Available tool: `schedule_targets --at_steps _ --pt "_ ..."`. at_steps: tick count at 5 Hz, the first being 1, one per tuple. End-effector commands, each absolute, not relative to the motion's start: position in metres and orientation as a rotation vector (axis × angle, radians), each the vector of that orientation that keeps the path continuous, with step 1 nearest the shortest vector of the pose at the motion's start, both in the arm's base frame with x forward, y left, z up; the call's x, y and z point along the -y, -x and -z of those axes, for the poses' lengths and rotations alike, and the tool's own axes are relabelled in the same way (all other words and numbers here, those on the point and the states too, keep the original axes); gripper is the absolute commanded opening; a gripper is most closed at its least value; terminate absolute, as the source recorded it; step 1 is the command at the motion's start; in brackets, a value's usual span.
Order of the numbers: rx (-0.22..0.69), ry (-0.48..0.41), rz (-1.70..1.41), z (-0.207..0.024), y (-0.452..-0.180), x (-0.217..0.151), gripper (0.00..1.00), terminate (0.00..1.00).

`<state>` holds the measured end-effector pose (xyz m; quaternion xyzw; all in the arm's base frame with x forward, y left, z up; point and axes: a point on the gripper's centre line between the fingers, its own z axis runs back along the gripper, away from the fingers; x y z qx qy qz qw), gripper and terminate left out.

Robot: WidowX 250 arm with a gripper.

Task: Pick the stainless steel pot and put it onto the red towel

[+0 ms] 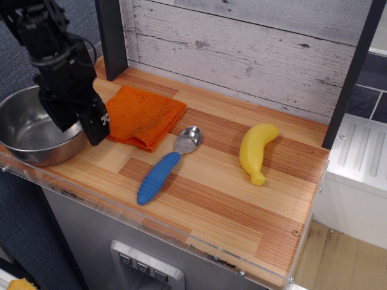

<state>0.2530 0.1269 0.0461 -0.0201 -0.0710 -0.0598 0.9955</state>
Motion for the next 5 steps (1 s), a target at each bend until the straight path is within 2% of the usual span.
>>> schedule_targets --at_steps 1,2,5 --pt "0.095 0.03 0.118 -0.035 -0.262 -0.135 1.0 0.0" --pt "0.082 0.043 0.136 -0.035 -0.264 -0.131 0.0 0.0" --pt "0.071 0.06 0.159 -0.047 -0.265 -0.121 0.0 0.0"
